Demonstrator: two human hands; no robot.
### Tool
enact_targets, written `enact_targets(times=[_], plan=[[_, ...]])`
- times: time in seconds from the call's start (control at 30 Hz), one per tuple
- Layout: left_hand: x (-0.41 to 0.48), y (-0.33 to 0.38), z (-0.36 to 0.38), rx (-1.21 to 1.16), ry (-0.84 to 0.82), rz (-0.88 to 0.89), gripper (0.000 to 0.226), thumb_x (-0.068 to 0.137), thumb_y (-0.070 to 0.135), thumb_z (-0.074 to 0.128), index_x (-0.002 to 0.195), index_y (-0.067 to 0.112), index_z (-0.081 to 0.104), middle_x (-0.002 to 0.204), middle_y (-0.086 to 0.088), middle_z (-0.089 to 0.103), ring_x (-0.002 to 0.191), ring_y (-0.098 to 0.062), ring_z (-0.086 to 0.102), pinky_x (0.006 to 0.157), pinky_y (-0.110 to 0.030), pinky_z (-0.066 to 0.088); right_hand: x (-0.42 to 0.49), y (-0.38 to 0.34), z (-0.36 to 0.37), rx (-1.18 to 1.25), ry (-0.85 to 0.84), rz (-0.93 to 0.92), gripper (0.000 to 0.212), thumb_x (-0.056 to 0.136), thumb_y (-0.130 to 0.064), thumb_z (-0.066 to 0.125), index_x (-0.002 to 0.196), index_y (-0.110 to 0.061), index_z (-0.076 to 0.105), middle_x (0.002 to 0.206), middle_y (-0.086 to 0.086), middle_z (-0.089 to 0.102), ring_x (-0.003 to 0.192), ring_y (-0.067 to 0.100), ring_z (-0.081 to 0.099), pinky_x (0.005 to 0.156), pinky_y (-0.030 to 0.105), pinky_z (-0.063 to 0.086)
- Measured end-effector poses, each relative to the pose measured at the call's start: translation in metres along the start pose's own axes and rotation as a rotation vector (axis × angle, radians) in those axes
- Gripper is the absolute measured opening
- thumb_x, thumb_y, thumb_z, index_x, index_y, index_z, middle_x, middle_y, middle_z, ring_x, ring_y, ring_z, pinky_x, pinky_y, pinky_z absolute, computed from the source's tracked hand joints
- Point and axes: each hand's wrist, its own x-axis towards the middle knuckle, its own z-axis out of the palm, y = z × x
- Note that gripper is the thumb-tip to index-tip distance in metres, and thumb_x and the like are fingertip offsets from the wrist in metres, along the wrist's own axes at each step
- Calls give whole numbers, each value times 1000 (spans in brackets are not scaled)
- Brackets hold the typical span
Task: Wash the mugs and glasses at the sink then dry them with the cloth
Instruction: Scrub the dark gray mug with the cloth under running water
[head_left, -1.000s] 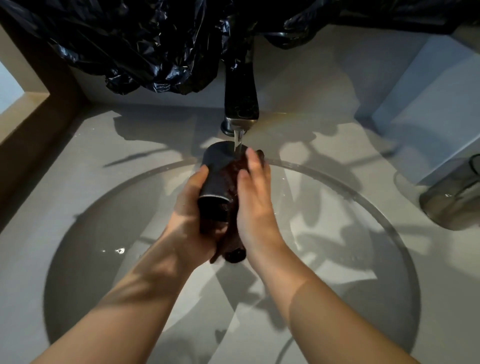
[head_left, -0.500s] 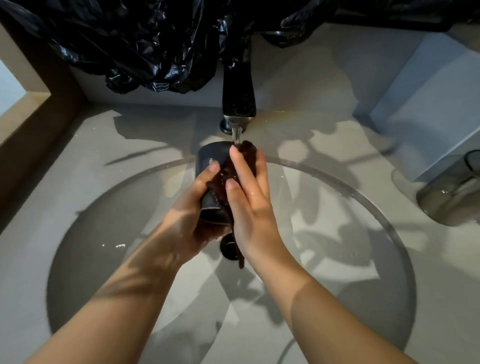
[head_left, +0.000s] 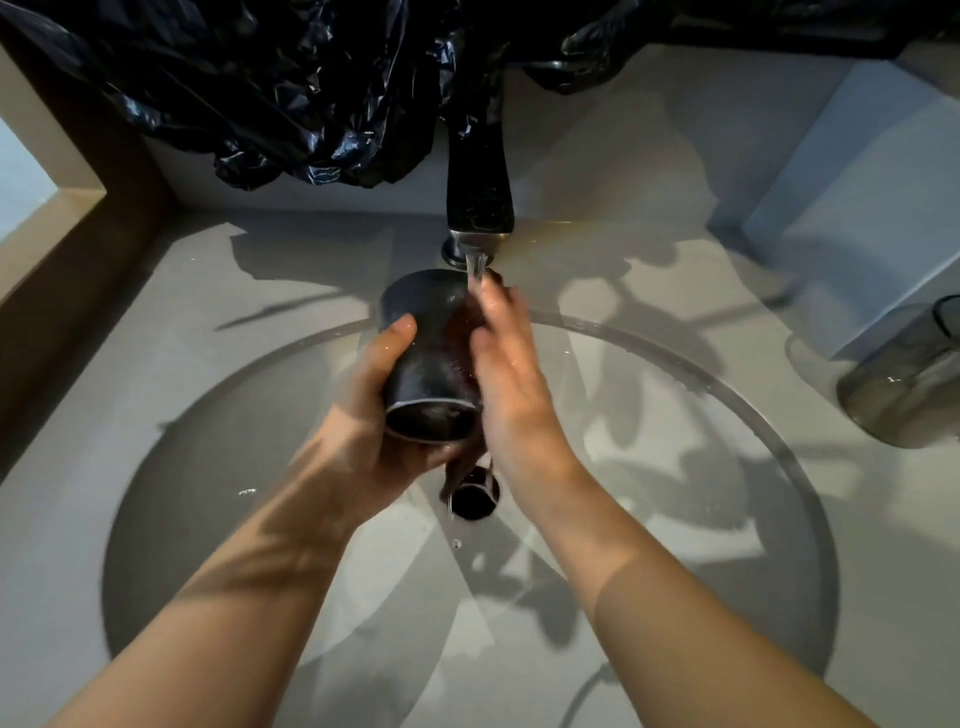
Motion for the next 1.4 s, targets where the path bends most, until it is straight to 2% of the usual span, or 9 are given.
enact_targets(times=[0.17,0.33,0.47,0.57,0.73,0.93,1.1,1.23,1.4], plan=[[0,-8,4,38,-72,-11,56,72,42,63,118,10,60,106,-14,71,92,-27,70,72,-43,58,20,11,-20,270,146,384,54,82,-64,38,115,-29,63,112,0,67,103,22,63,80,33,56],[-1,0,-4,114,-67,3,63,67,43,69,122,14,57,111,-15,68,91,-26,70,69,-38,58,19,11,-21,244,233,422,32,88,-43,47,98,-18,65,100,6,69,97,24,63,92,42,52],[0,-6,-2,360,30,259,86,54,42,77,132,32,43,115,-4,62,93,-18,69,67,-31,57,18,7,-24,79,314,300,23,98,-26,46,81,-21,60,83,0,62,78,17,56,81,34,49],[1,-8,-2,435,69,388,72,53,37,78,118,38,46,104,4,61,87,-8,68,66,-27,56,10,-3,-23,153,284,247,21,95,-15,46,82,-23,60,82,-1,62,72,13,56,67,24,51],[8,4,-14,120,-105,164,84,52,33,82,125,1,53,106,-19,67,90,-26,68,73,-34,57,-1,-14,-23,228,105,68,29,92,-4,52,89,-30,66,96,-18,66,89,0,63,69,14,50],[11,0,-15,255,39,177,92,47,37,75,128,2,49,101,-16,66,81,-22,68,61,-30,54,18,4,-22,444,164,522,34,90,-36,57,107,-9,69,102,17,71,96,33,68,86,53,54],[15,-4,-7,70,63,145,74,60,31,72,126,3,54,111,-20,67,89,-28,69,67,-34,58,11,7,-13,315,302,344,12,95,-19,54,94,-22,66,98,8,70,95,26,66,84,38,56],[10,-1,-9,-112,-35,-40,62,59,42,68,111,10,65,95,-12,70,75,-24,69,66,-34,59,3,-3,-13,57,220,10,23,92,-8,57,88,-31,62,94,-7,66,93,10,62,85,20,50],[8,-3,-2,75,-25,135,58,66,33,69,117,7,57,98,-11,69,81,-19,70,64,-30,56,16,2,-19,371,287,336,12,94,-24,56,93,-22,67,97,7,70,88,21,66,72,31,56]])
